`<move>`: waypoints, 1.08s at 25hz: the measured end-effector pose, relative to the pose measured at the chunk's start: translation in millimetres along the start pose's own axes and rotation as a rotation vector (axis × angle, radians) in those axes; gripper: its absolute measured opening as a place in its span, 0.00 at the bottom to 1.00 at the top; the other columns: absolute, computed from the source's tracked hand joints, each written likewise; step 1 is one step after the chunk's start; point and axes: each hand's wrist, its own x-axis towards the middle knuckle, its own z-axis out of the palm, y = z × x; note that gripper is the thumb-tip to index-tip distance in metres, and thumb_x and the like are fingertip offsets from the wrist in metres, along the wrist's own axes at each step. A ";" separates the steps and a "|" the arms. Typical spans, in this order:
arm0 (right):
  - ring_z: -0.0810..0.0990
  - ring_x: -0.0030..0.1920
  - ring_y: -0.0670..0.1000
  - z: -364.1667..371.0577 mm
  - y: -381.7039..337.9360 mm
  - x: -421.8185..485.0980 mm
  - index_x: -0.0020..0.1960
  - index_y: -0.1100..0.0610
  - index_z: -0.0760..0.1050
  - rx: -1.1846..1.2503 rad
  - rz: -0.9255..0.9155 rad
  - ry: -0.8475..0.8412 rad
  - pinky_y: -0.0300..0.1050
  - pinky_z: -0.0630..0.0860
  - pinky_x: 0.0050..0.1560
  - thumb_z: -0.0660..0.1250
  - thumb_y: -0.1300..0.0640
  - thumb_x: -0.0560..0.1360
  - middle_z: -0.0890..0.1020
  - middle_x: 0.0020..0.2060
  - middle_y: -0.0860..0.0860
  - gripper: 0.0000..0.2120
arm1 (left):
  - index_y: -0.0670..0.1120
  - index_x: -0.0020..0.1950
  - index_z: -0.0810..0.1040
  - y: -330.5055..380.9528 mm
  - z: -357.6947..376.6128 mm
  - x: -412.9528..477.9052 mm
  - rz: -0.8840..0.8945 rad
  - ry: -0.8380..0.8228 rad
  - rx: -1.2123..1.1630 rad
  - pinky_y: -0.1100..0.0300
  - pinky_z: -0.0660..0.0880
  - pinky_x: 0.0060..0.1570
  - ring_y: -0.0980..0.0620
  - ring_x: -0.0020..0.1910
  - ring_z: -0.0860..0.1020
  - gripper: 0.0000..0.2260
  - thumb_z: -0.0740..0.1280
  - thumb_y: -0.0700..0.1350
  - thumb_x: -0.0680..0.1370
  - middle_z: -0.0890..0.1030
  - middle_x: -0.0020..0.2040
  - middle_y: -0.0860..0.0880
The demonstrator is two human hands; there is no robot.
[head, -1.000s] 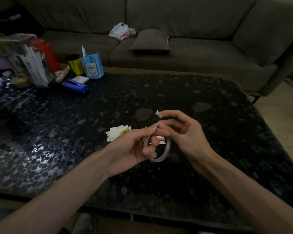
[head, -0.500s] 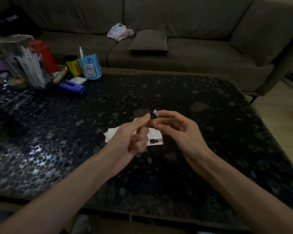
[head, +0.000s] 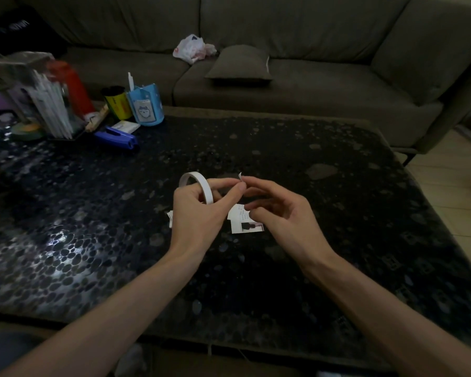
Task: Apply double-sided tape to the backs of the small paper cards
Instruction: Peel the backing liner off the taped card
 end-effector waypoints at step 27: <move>0.82 0.57 0.43 -1.2 3.0 -4.5 0.70 0.37 0.78 -0.156 -0.009 0.006 0.46 0.82 0.59 0.68 0.65 0.79 0.80 0.60 0.43 0.28 | 0.53 0.49 0.89 3.5 -3.2 2.7 -0.170 -0.034 -0.044 0.61 0.80 0.48 0.53 0.45 0.86 0.03 0.75 0.47 0.78 0.87 0.41 0.50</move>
